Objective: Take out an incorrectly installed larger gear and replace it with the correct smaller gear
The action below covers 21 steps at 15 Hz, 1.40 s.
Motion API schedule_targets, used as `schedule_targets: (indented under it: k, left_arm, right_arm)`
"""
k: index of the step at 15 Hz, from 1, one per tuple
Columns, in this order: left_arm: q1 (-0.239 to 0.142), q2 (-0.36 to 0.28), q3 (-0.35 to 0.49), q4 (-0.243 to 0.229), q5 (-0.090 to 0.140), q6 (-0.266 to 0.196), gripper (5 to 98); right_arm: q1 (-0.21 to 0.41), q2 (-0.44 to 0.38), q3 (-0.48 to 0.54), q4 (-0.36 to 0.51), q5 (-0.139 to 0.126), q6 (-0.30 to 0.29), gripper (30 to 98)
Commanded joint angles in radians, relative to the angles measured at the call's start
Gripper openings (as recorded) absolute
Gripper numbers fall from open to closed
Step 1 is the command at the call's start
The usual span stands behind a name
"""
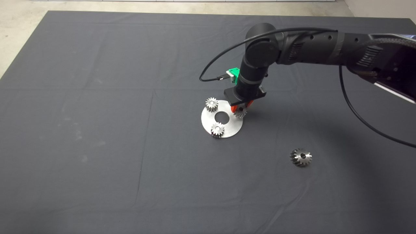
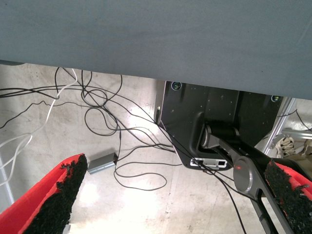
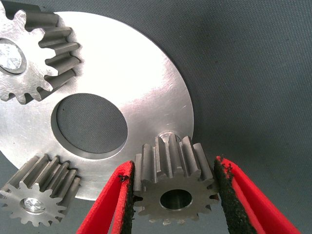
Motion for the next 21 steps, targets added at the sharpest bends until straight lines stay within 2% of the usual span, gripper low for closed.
schedule_targets:
  k: [1, 4, 5, 7, 8, 11, 13, 14, 19, 21]
  left_arm:
    - [-0.002, -0.002, 0.006, -0.011, 0.027, 0.003, 94.4]
    - [-0.002, -0.001, 0.004, -0.011, 0.027, 0.005, 94.4]
    - [-0.002, -0.001, 0.006, -0.011, 0.027, 0.003, 94.4]
    - [-0.002, -0.002, 0.003, -0.011, 0.027, 0.004, 94.4]
    - [-0.002, -0.002, 0.0, -0.011, 0.028, 0.005, 94.4]
    - [-0.002, 0.001, -0.005, -0.011, 0.028, 0.005, 94.4]
    - [-0.002, -0.004, -0.005, -0.011, 0.029, 0.005, 94.4]
    - [-0.002, 0.004, 0.001, -0.011, 0.027, 0.005, 94.4]
    - [-0.002, 0.027, -0.011, -0.016, 0.029, -0.001, 94.4]
    - [-0.002, 0.057, -0.012, -0.016, 0.027, -0.012, 94.4]
  right_arm:
    - [0.031, 0.012, 0.015, 0.02, -0.131, 0.004, 40.6]
    - [0.03, 0.012, 0.026, 0.02, -0.13, 0.006, 40.6]
    - [0.03, 0.012, 0.026, 0.02, -0.13, 0.006, 43.1]
    - [0.031, 0.008, 0.028, 0.019, -0.131, 0.006, 43.7]
    - [0.032, 0.007, 0.028, 0.02, -0.131, 0.006, 48.0]
    - [0.032, 0.013, 0.029, 0.018, -0.131, 0.006, 52.5]
    - [0.034, 0.006, 0.061, 0.021, -0.131, 0.011, 57.8]
    - [0.048, 0.002, 0.081, 0.03, -0.131, 0.017, 58.2]
    - [0.253, -0.073, 0.255, 0.144, -0.131, 0.117, 58.2]
    - [0.309, -0.109, 0.323, 0.181, -0.131, 0.159, 58.2]
